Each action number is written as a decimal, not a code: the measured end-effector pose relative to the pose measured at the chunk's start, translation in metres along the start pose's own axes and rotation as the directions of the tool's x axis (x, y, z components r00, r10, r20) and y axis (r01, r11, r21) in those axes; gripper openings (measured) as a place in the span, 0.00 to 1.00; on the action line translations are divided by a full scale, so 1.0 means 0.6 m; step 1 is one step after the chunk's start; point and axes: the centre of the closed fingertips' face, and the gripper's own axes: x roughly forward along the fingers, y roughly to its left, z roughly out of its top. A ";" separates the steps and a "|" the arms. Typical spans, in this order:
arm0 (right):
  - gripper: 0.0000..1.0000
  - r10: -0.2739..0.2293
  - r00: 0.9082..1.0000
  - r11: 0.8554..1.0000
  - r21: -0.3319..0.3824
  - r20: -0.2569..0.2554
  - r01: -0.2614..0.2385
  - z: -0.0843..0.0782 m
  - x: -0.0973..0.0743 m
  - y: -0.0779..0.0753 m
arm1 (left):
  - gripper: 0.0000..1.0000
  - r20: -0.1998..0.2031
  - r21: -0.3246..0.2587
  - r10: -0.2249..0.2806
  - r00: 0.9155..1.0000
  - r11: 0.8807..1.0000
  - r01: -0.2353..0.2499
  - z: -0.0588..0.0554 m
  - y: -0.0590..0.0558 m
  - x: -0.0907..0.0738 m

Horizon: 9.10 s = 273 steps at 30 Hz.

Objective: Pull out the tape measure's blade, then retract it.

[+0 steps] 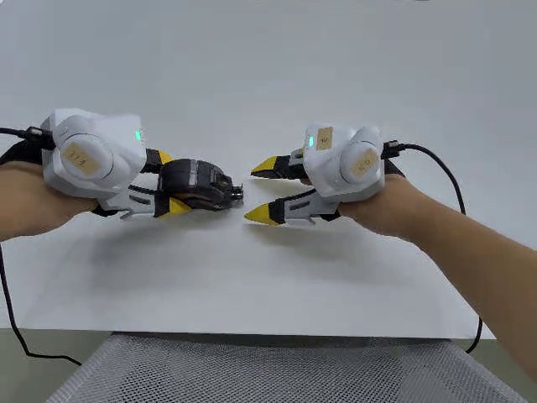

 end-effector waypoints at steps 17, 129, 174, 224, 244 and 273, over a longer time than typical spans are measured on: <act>0.15 -0.003 1.000 0.999 -0.033 0.015 0.004 -0.005 0.028 -0.009 | 0.28 -0.001 0.012 -0.007 1.000 1.000 0.007 0.003 0.003 0.002; 0.09 -0.098 0.992 0.995 0.008 -0.084 0.099 -0.108 -0.143 -0.019 | 0.27 -0.023 0.015 -0.022 1.000 1.000 0.022 0.003 0.006 0.005; 0.09 -0.138 0.978 0.989 0.024 -0.157 0.143 -0.168 -0.212 -0.024 | 0.27 -0.028 0.017 -0.019 0.999 1.000 0.019 0.004 0.005 0.007; 0.09 -0.156 0.961 0.985 0.036 -0.230 0.168 -0.218 -0.287 -0.023 | 0.27 -0.037 0.017 -0.016 0.999 1.000 0.017 0.003 0.007 0.007; 0.10 -0.141 0.952 0.986 0.052 -0.272 0.161 -0.234 -0.296 -0.021 | 0.28 -0.048 0.006 -0.013 0.999 1.000 0.014 0.005 0.006 0.008; 0.12 -0.132 0.936 0.989 0.020 -0.327 0.146 -0.234 -0.305 -0.014 | 0.29 -0.070 -0.001 -0.010 0.997 1.000 0.010 0.005 0.006 0.007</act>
